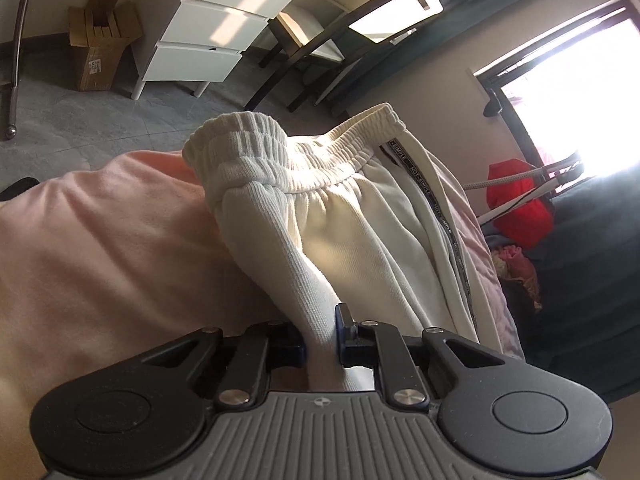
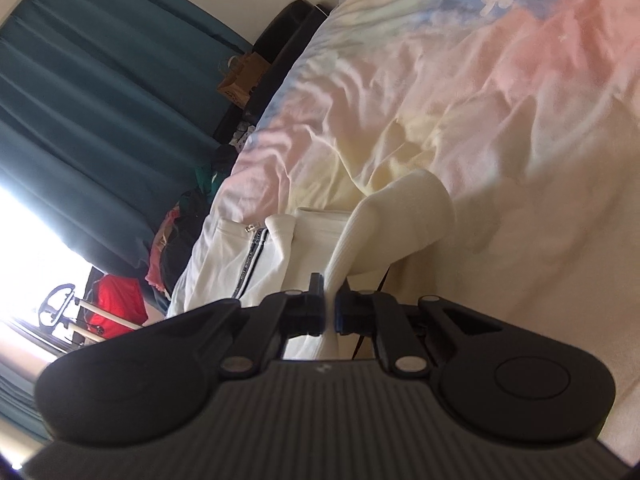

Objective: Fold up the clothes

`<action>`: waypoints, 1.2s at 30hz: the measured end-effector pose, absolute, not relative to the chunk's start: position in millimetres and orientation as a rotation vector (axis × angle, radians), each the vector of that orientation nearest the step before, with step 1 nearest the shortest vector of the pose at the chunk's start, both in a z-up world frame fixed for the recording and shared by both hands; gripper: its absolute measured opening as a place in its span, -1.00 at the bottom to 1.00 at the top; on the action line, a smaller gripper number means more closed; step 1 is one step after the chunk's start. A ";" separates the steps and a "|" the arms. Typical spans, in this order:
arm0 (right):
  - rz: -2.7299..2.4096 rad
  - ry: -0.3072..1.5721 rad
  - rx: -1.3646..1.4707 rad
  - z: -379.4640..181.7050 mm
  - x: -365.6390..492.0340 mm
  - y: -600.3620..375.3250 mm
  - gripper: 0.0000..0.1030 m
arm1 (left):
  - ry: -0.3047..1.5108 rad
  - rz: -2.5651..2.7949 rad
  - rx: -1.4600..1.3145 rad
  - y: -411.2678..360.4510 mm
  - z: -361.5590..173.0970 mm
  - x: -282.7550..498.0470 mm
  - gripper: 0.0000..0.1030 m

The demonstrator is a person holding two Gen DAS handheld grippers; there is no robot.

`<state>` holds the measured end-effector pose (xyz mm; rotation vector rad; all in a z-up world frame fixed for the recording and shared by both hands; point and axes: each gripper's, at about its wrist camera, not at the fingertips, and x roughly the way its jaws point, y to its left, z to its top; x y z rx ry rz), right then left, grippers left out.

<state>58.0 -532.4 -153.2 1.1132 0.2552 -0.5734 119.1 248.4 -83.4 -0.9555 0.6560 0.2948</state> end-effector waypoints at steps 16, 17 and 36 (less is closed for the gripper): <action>-0.593 0.094 0.988 -103.6 29.4 -536.6 -0.89 | 0.309 0.136 -0.981 249.2 -23.7 57.3 -0.83; -0.586 0.103 0.955 -97.5 38.0 -536.8 -0.89 | 0.313 0.134 -0.978 250.2 -21.2 64.6 -0.83; -0.665 0.389 0.589 -122.5 434.7 -558.2 -0.88 | 0.661 0.377 -0.705 205.9 -52.1 437.0 -0.82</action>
